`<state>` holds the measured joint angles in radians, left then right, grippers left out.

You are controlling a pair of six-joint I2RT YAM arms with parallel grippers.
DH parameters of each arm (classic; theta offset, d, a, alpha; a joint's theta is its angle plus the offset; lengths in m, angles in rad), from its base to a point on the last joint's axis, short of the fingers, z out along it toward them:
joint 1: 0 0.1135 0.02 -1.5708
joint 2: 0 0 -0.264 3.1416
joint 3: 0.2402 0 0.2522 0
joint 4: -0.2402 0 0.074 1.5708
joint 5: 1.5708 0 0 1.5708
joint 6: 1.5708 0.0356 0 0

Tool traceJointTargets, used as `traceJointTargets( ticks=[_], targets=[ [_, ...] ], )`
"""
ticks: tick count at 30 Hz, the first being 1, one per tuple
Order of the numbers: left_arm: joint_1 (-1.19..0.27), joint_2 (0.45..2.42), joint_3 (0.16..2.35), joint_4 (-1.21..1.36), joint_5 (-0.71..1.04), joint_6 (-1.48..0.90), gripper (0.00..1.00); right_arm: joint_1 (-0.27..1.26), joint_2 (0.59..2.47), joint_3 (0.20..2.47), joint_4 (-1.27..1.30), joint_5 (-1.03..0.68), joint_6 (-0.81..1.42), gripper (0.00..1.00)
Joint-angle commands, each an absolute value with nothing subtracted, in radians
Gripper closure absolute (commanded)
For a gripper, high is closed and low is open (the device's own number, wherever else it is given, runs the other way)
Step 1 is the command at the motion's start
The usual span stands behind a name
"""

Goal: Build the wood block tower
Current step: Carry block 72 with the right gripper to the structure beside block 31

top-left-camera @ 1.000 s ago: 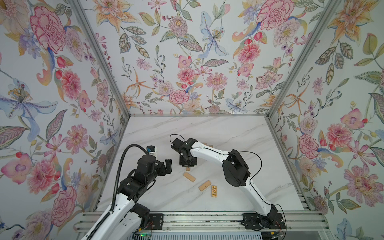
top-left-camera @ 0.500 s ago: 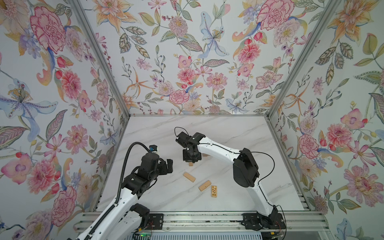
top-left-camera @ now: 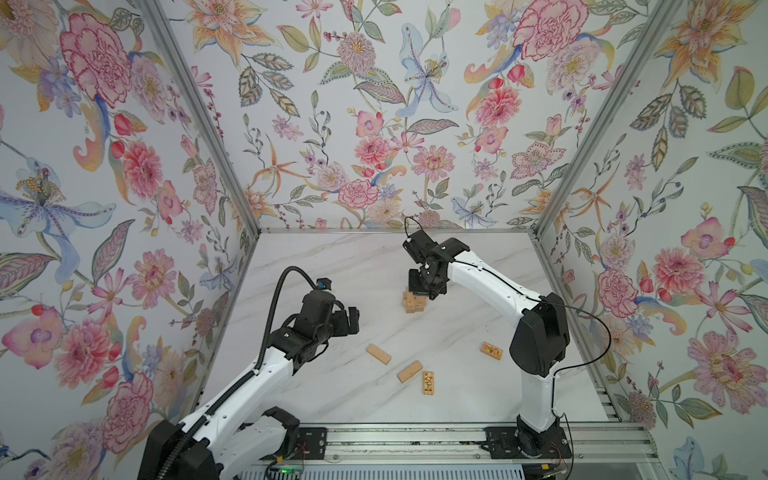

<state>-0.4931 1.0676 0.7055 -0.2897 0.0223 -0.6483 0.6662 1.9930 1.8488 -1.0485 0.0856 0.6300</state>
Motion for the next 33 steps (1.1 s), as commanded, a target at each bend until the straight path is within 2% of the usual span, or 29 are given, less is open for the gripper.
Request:
traceJointTargets(
  ticks=[1, 10, 33],
  targets=[
    [-0.51, 1.114, 0.757, -0.245, 0.015, -0.658, 0.01, 0.654, 2.027, 1.842, -1.055, 0.065, 0.557, 0.8],
    [-0.514, 1.198, 0.8, -0.218, 0.0, -0.677, 0.01, 0.587, 2.105, 1.865, -1.033, 0.015, 0.495, 0.79],
    [-0.515, 1.25, 0.838, -0.232, -0.021, -0.655, 0.01, 0.577, 2.216, 1.967, -1.032, -0.042, 0.474, 0.77]
  ],
)
